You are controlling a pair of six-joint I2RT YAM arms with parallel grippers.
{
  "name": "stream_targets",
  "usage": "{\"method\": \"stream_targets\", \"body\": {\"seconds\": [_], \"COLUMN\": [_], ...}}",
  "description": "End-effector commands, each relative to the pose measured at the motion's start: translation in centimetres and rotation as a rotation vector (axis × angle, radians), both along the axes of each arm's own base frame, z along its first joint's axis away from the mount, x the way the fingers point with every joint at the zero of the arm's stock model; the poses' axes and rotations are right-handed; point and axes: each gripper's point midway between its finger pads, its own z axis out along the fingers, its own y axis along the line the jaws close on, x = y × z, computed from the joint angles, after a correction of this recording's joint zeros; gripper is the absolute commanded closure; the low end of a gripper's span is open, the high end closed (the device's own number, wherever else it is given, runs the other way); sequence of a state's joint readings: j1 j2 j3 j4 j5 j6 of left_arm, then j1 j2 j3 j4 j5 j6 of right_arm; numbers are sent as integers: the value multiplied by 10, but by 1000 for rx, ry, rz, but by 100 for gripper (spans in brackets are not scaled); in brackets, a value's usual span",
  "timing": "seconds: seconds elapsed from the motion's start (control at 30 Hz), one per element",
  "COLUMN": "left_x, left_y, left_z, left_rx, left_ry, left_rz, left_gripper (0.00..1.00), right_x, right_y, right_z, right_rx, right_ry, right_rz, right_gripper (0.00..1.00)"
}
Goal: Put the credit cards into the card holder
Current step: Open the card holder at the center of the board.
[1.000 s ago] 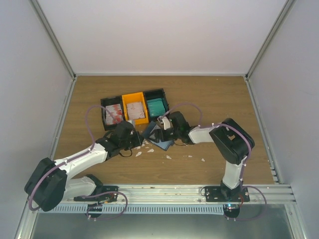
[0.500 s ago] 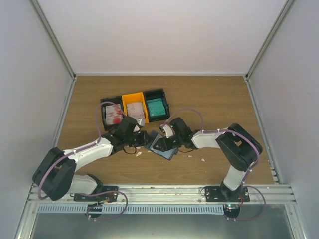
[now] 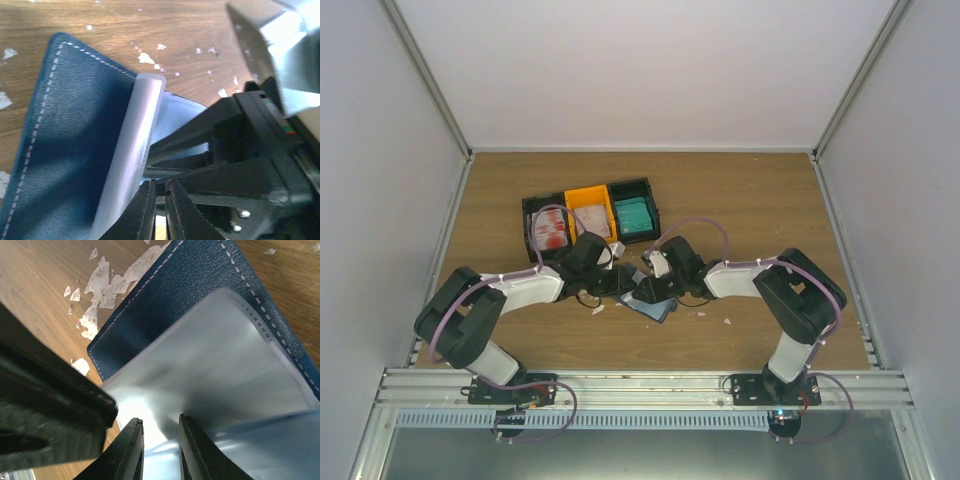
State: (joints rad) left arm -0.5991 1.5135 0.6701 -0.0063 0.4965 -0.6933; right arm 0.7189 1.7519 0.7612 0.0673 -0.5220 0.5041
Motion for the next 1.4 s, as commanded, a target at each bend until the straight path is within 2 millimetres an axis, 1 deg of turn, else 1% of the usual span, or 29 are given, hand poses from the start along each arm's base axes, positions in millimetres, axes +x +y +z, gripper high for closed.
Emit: {"method": "stream_targets", "body": {"seconds": [0.0,0.13,0.2,0.33,0.4,0.43,0.57,0.63,0.8,0.87,0.93,1.07,1.2,1.27,1.37], "left_x": [17,20,17,6,0,-4,-19,-26,-37,-39,-39,-33,-26,-20,-8], "left_y": [1,20,25,32,34,34,31,32,31,32,33,32,33,35,44], "left_z": [-7,-34,-45,-57,-58,-57,-56,-57,-57,-58,-59,-50,-33,-21,-6], "left_rx": [42,171,204,218,211,200,153,142,67,56,60,55,47,51,95], "left_ry": [-39,-7,12,53,70,80,115,145,187,197,193,155,96,49,-24], "left_rz": [23,86,96,98,108,109,121,141,200,213,221,226,226,231,251], "left_gripper": [89,89,89,90,89,89,89,89,89,89,89,89,89,86,78], "right_x": [-28,-25,-20,-1,8,10,18,21,18,16,15,21,32,30,25], "right_y": [-31,-36,-38,-40,-40,-42,-37,-35,-38,-35,-33,-28,-22,-24,-32], "right_z": [-37,-35,-32,-10,-1,1,13,19,20,18,14,1,-8,-15,-22], "right_rx": [-157,-186,-216,-279,-320,-350,-423,-461,-550,-552,-554,-574,-603,-627,-648], "right_ry": [127,104,86,10,-23,-31,-86,-113,-143,-142,-132,-121,-134,-129,-139], "right_rz": [-27,-38,-48,-95,-124,-135,-176,-201,-271,-285,-293,-321,-329,-315,-280], "right_gripper": [79,80,79,77,75,74,68,63,41,38,37,36,38,39,39]}}
